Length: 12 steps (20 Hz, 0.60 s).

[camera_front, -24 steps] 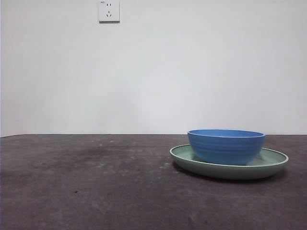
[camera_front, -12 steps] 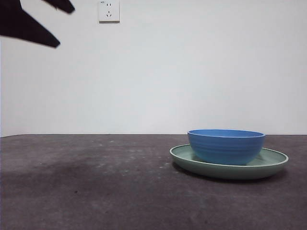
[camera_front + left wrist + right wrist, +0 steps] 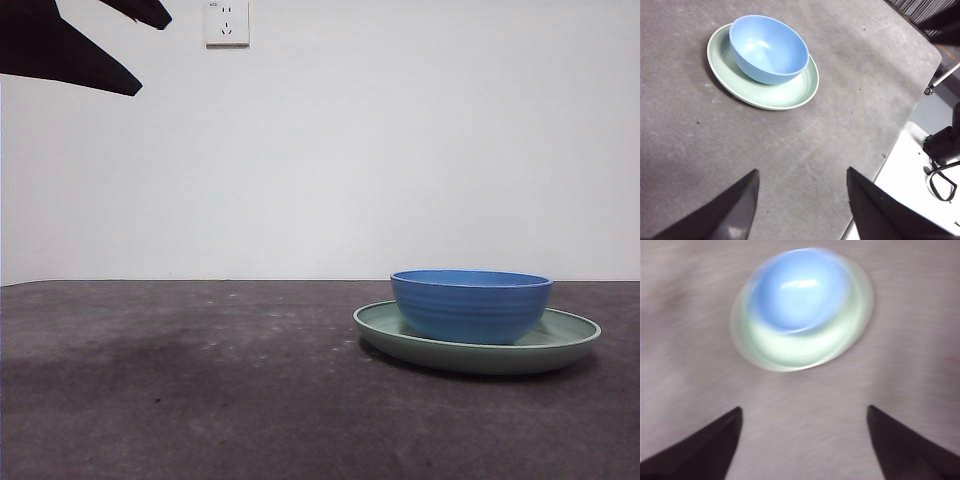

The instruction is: Pick up the blue bowl, put it on the green plate, put it on desk

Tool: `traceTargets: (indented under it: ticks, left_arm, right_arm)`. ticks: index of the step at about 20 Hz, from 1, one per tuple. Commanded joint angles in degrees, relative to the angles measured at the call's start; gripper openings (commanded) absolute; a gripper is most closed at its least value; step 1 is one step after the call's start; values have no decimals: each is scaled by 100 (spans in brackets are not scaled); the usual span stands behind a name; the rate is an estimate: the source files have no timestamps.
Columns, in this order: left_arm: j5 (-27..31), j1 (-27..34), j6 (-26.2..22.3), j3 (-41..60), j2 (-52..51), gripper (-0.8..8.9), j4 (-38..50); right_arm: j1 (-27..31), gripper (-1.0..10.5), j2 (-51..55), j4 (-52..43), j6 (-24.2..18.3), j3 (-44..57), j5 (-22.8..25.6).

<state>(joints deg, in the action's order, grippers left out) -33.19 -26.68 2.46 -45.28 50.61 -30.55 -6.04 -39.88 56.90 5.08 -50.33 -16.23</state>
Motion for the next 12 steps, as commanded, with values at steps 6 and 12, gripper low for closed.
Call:
traceTargets:
  ticks: [6, 12]
  left_arm:
    - [-42, -24, -28, -37, 31, 280, 39]
    - [-39, -22, -31, -37, 31, 281, 37]
  right_arm:
    - [306, 357, -1834, -1377, 350, -111, -11]
    - [507, 356, -3609, -2586, 348, -111, -393]
